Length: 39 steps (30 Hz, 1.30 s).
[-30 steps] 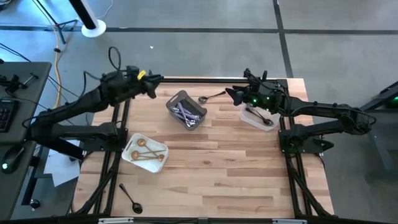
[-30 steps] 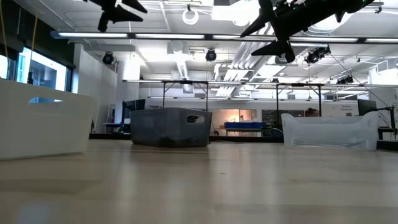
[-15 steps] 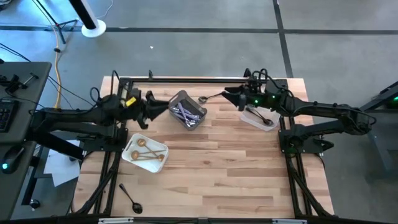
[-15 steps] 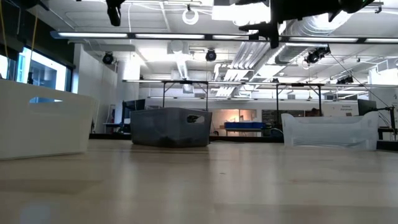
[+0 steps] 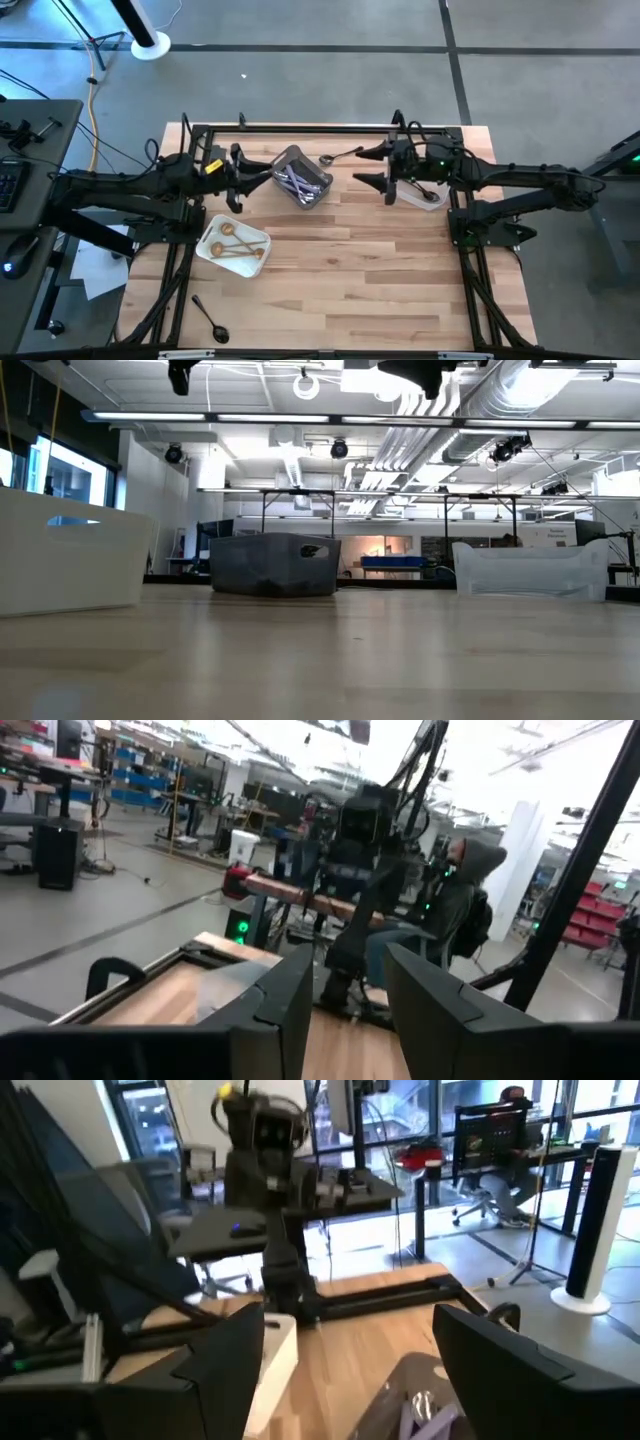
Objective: Sort silverware by color (type)
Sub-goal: Put the top black spoon into the transparent bin
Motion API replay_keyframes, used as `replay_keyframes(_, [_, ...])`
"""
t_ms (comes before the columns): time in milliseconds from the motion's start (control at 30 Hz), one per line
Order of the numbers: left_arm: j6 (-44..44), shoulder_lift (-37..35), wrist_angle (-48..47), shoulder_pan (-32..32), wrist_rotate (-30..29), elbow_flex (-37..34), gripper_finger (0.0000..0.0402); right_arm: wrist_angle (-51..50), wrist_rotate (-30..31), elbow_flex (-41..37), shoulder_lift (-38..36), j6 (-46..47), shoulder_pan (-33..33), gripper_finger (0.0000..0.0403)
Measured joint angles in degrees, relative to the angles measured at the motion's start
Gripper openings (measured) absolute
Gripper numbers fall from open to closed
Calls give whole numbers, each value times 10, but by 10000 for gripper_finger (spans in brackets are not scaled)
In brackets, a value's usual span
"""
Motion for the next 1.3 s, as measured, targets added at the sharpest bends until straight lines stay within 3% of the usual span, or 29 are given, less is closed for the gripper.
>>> replay_keyframes(533, [0, 0, -16, 0, 0, 0, 115, -4, -11, 7, 0, -19, 0, 268])
replay_keyframes(667, [0, 0, -16, 0, 0, 0, 115, -7, -23, 7, 0, -23, 0, 216])
replay_keyframes(933, [0, 0, -16, 0, 0, -1, 115, -26, -61, 7, 0, -41, -1, 15])
replay_keyframes(1300, [0, 0, -19, 2, 0, -1, 115, -43, -65, 7, 0, -42, -1, 4])
